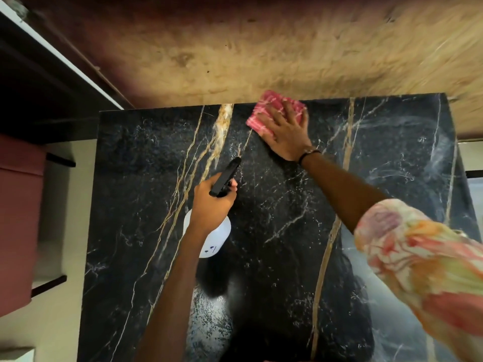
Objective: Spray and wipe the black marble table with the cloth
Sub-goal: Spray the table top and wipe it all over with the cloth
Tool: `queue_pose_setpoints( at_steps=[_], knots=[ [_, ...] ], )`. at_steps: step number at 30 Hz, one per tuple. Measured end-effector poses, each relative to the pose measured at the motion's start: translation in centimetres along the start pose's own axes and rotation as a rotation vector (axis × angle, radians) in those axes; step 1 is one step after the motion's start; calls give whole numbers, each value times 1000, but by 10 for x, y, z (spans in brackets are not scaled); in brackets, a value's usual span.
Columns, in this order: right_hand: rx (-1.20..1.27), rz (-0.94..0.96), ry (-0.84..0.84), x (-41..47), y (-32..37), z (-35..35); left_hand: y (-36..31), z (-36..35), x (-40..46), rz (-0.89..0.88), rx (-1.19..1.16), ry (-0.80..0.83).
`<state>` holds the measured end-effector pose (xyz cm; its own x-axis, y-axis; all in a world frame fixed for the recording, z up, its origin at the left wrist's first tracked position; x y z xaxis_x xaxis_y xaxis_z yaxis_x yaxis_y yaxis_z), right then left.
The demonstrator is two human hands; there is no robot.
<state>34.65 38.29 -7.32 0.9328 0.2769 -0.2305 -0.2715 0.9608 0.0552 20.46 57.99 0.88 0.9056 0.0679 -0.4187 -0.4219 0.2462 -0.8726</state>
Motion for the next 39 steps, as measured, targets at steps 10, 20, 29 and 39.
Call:
queue_pose_setpoints(
  at_steps=[10, 20, 29, 39],
  knots=[
    [-101, 353, -63, -67, -28, -25, 1, 5, 9, -27, -60, 21],
    [19, -77, -21, 0, -29, -1, 2, 0, 8, -72, -7, 28],
    [-82, 244, -116, -102, -70, -30, -18, -33, 2, -69, 37, 57],
    [37, -119, -53, -33, -139, -5, -29, -90, -12, -68, 50, 70]
  ],
)
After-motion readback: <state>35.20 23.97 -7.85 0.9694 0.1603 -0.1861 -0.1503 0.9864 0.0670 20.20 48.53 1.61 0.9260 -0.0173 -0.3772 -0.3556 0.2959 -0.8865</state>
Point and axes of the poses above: each hand's wrist, its own x-axis towards the middle knuckle, its own z-axis out of the back of the hand, y = z × x, the point moved 5 cm from there along x, towards the middle knuckle, and after that the axes turned 4 degrees about -x, right-handed, at the moved point
